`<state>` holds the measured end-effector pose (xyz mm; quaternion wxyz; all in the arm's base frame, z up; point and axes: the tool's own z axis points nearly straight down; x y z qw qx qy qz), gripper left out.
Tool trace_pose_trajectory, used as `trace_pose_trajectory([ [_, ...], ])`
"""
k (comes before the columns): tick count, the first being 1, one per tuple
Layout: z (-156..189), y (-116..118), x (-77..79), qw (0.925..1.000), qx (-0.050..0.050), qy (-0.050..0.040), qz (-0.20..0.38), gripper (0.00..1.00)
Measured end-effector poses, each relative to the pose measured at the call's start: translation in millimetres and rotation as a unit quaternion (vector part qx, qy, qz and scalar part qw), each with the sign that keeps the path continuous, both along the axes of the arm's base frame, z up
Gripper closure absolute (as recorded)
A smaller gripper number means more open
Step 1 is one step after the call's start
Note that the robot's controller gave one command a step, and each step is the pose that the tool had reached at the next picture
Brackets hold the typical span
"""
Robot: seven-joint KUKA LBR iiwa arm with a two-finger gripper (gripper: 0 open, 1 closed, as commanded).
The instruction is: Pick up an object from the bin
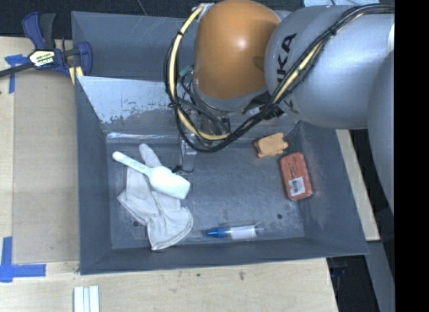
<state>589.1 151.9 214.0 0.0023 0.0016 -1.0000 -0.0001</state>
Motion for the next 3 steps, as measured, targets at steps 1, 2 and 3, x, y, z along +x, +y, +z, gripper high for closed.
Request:
trace_pose_trajectory([
  [1, 5.3, -1.0, 1.3, 1.0, 0.001, -0.004, -0.002, 0.0],
  [2, -38.3, -19.1, -3.0, 0.9964, 0.001, -0.0053, -0.085, 0.0],
  [3, -57.2, -22.2, 8.0, 0.9964, -0.001, -0.0025, -0.085, 0.0],
])
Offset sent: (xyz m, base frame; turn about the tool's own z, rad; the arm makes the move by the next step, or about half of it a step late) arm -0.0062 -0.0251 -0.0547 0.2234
